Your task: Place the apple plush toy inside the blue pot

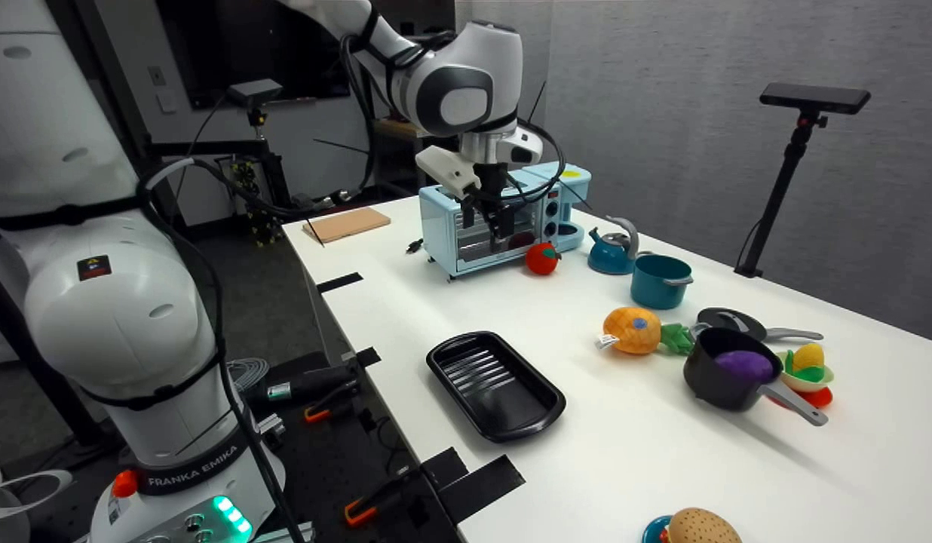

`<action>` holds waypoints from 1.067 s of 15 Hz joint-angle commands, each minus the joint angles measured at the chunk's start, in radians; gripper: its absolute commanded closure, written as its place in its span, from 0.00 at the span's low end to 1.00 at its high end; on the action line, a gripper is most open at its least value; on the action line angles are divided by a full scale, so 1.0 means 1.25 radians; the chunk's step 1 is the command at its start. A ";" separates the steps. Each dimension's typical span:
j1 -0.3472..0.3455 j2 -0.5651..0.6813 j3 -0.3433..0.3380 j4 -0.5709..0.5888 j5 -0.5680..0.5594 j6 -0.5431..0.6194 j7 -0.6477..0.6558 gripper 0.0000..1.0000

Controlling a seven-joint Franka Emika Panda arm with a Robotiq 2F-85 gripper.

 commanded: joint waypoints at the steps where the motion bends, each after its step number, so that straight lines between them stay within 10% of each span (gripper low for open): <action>1: -0.015 0.014 0.012 0.015 0.000 -0.003 0.000 0.00; 16: -0.017 0.077 0.016 0.058 -0.003 0.039 -0.018 0.00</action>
